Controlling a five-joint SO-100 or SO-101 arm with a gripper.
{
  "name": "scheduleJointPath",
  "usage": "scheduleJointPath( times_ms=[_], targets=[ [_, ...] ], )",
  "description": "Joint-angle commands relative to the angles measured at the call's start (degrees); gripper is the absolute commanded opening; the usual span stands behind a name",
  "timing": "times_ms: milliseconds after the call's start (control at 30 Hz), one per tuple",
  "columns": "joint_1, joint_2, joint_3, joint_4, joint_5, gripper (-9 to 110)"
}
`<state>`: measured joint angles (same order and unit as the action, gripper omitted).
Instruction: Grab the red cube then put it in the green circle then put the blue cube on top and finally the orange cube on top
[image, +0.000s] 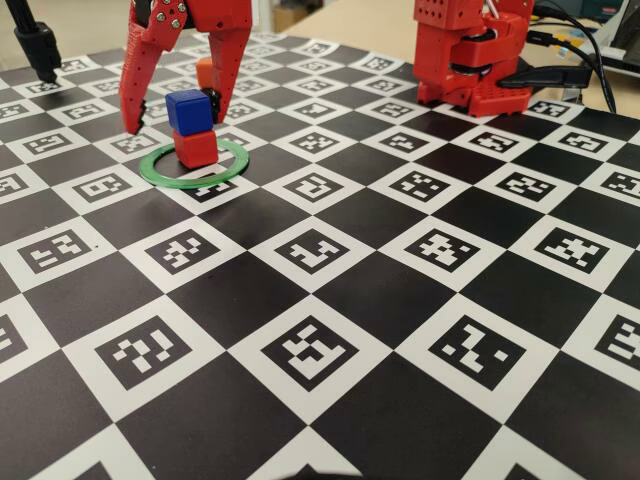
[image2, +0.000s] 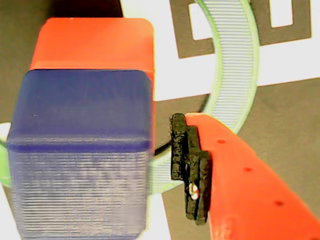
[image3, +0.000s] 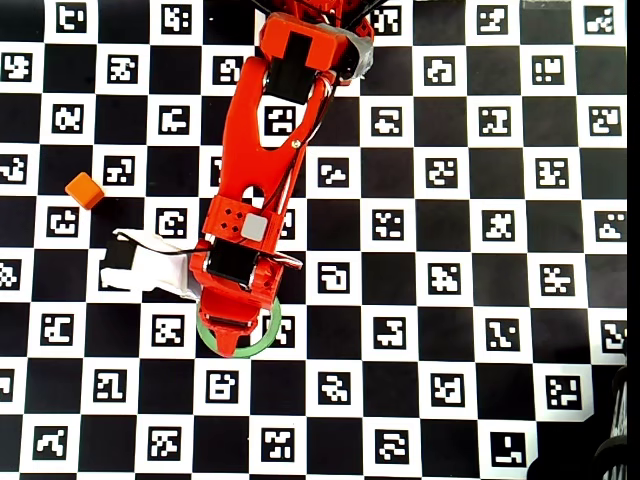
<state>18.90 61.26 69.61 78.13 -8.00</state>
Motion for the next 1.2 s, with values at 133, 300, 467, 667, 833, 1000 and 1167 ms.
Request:
scheduleJointPath(
  times_ms=[133, 300, 467, 667, 833, 1000, 1167],
  targets=[
    [-0.70, 10.37, -5.89, 5.01, 0.70, 57],
    [-0.53, 12.92, -8.70, 8.70, 0.97, 58],
    [-0.26, 15.47, -11.34, 12.39, 0.97, 58],
    [1.41, 17.58, -15.47, 17.40, 0.35, 58],
    [4.48, 18.81, -19.60, 21.18, -0.70, 58],
    [10.11, 19.34, -23.64, 24.08, -1.32, 58],
    [16.44, 19.51, -24.70, 25.58, -2.37, 58]
  ],
)
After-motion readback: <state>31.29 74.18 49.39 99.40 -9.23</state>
